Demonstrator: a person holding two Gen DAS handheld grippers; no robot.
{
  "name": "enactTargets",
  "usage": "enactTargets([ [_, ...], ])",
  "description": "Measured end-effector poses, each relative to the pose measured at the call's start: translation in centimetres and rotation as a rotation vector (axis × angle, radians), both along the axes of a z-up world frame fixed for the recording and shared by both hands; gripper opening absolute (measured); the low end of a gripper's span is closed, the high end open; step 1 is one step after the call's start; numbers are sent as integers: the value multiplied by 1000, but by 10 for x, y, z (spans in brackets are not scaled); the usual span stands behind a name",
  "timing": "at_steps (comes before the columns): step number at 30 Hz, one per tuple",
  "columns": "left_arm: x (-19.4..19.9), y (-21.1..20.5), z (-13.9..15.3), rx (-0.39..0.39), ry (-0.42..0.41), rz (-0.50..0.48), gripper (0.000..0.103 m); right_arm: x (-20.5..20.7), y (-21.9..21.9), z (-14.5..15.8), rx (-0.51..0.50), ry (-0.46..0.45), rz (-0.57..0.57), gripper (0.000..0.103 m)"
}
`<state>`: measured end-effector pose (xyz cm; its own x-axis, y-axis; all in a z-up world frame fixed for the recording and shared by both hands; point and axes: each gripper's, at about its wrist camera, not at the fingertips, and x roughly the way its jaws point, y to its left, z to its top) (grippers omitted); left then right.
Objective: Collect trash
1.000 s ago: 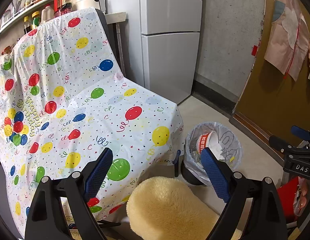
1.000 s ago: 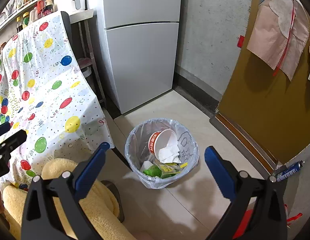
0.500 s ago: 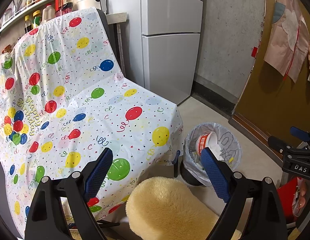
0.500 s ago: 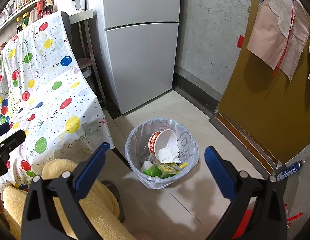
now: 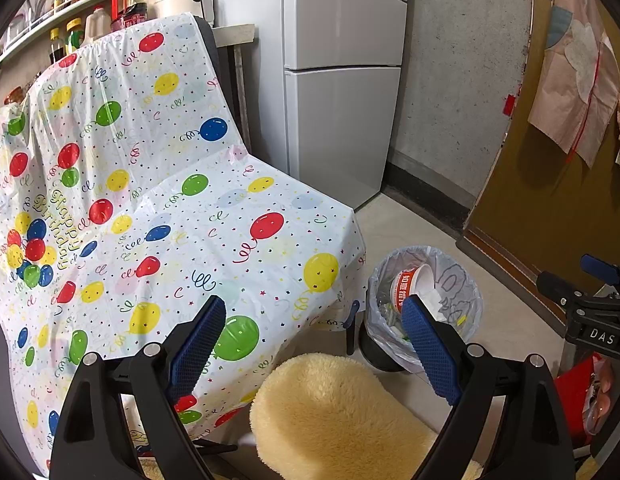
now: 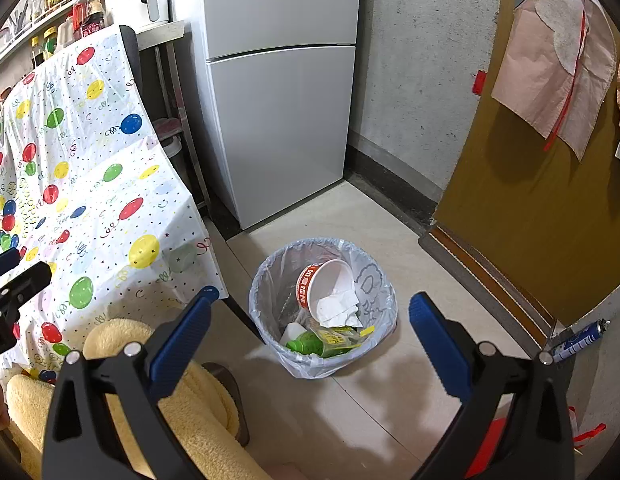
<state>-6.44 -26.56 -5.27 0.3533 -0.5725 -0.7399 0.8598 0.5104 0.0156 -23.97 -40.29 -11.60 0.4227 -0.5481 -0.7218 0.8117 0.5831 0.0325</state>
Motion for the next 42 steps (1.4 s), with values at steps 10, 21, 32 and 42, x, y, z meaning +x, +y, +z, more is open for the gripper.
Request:
enactTargets([
  [10,0,1,1,-4,-1,3,89,0,2,-1,0,0,2,97],
  [21,-1,0,2,-7,-2,0,89,0,1,-2,6,-1,1,97],
  [32,-1,0,3,-9,0,4,89,0,0,-1,4,-1,-1,97],
  [42,-4,0,2,-14,-16,-11,89,0,0,-2,5,0,-5,97],
])
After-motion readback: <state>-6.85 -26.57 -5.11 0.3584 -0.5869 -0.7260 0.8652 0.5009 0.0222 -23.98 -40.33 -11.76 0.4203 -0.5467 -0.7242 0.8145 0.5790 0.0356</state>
